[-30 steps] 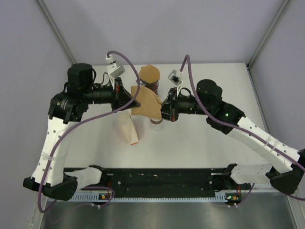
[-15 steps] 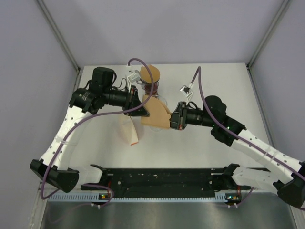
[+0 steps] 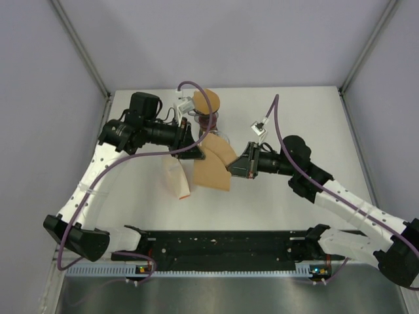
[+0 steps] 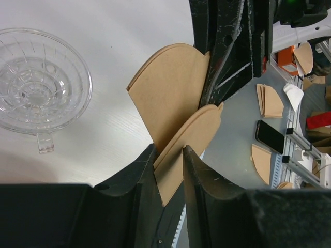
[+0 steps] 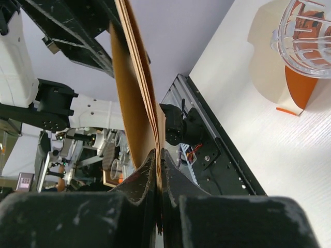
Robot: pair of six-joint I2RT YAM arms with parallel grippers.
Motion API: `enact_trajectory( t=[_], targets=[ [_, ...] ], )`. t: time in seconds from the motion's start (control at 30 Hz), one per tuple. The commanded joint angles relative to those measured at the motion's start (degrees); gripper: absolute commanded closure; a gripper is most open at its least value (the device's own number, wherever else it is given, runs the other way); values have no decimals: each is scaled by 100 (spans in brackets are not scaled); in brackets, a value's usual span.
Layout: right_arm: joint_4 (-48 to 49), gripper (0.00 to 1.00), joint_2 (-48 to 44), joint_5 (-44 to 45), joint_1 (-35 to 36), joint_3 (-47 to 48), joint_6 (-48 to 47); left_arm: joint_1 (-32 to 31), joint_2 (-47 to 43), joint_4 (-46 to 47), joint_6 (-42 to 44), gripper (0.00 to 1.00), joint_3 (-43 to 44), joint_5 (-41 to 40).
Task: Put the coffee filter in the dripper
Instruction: Adjust the coffee filter.
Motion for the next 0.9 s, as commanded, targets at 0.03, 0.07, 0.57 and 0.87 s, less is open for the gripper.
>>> enact_trajectory(
  t=[0.03, 0.07, 0.57, 0.87],
  targets=[
    [528, 100, -16, -110, -63, -6, 208, -7, 148, -4, 119, 69, -84, -150],
    [484, 100, 1, -84, -72, -6, 190, -7, 174, -4, 120, 72, -84, -177],
    [-1652, 100, -245, 1164, -125, 706, -1391, -7, 386, -92, 761, 100, -365, -309],
    [-1265, 100, 141, 1269, 138, 758, -1602, 11, 245, -249, 1332, 100, -542, -818]
  ],
)
